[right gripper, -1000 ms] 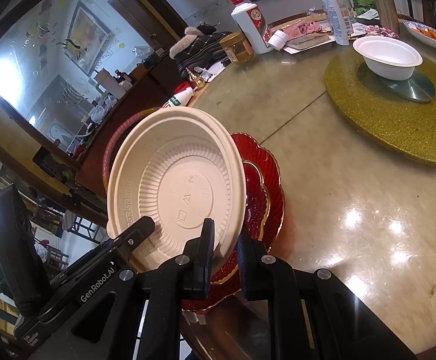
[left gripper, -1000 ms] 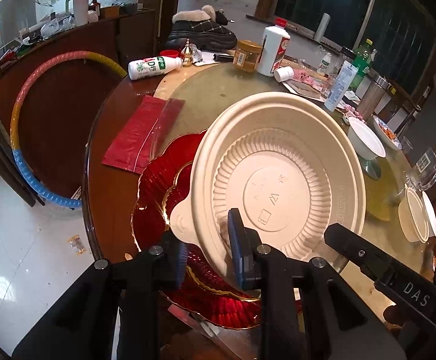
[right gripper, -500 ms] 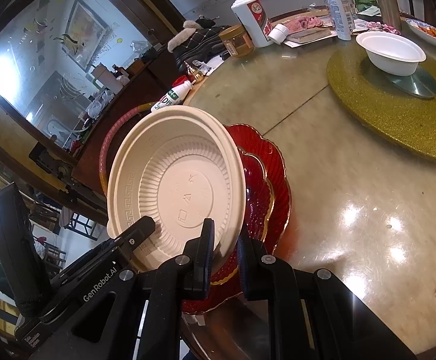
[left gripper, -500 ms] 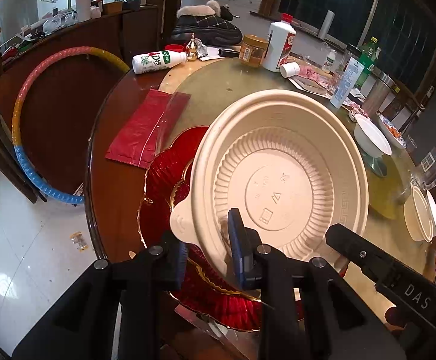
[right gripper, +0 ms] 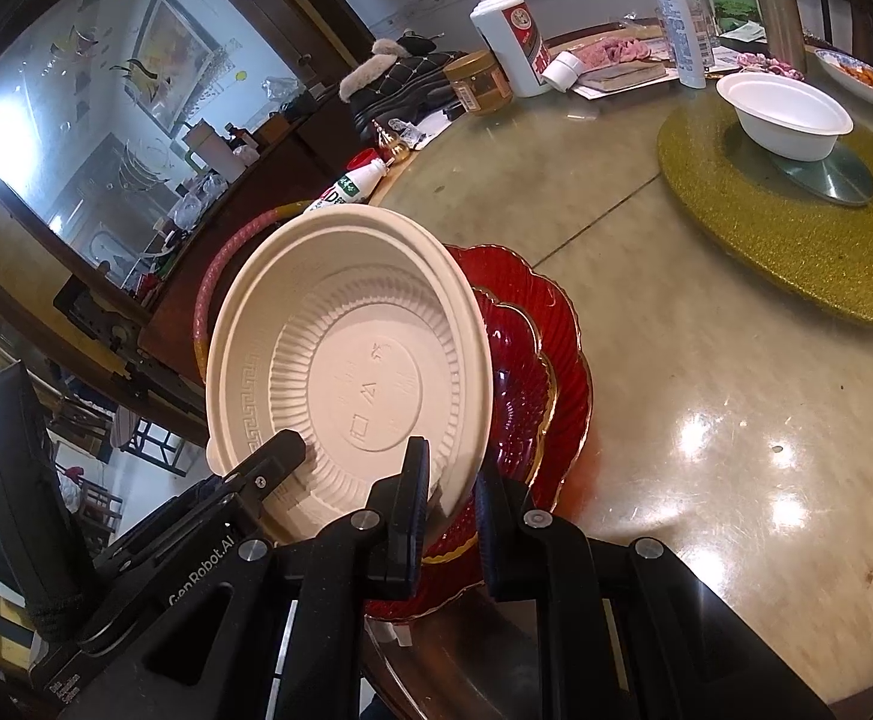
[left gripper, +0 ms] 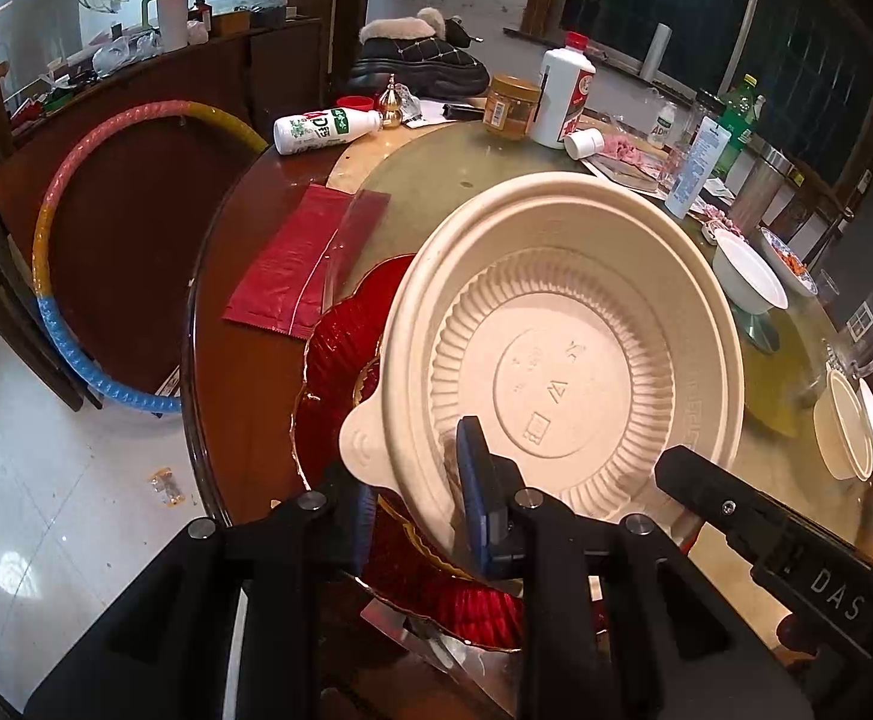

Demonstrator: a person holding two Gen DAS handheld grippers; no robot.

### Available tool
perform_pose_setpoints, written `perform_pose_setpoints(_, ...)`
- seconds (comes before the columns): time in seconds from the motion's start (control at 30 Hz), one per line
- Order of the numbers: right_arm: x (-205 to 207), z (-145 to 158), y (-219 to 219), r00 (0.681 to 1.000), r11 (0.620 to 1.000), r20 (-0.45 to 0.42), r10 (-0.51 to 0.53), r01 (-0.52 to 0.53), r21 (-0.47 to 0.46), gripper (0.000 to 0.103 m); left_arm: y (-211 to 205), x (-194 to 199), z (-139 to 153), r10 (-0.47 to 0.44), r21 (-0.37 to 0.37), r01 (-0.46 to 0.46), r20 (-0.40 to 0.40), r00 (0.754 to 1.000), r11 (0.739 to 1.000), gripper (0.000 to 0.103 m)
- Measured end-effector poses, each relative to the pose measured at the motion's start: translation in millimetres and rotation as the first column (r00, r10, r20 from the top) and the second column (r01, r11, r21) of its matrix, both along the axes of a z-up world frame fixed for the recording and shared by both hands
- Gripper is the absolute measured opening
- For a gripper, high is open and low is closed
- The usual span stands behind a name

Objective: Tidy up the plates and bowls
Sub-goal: 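Carry the beige bowl over the red plate stack with the right gripper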

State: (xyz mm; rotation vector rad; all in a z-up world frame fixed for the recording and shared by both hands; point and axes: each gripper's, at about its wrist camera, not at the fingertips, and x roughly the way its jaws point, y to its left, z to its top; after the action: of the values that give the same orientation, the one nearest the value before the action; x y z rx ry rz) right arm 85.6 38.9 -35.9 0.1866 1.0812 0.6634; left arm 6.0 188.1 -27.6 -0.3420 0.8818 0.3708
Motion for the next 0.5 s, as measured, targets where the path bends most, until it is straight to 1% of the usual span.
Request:
perform_pose_setpoints(0.33,-2.9,3.2,-0.5,1.0,1.0,0.012,-0.002,0.002,-0.01,0.015,-0.4,-3.7,1.6,-0.004,0.007,0.004,0.008,1.0,1.0,0.023)
perform_pose_setpoints(0.5,-3.8,3.9,-1.3,1.0,1.0,0.016,-0.005,0.005,-0.02,0.015,-2.3,-3.1,0.0,-0.009,0.012,0.009,-0.001,1.0,1.0,0.024)
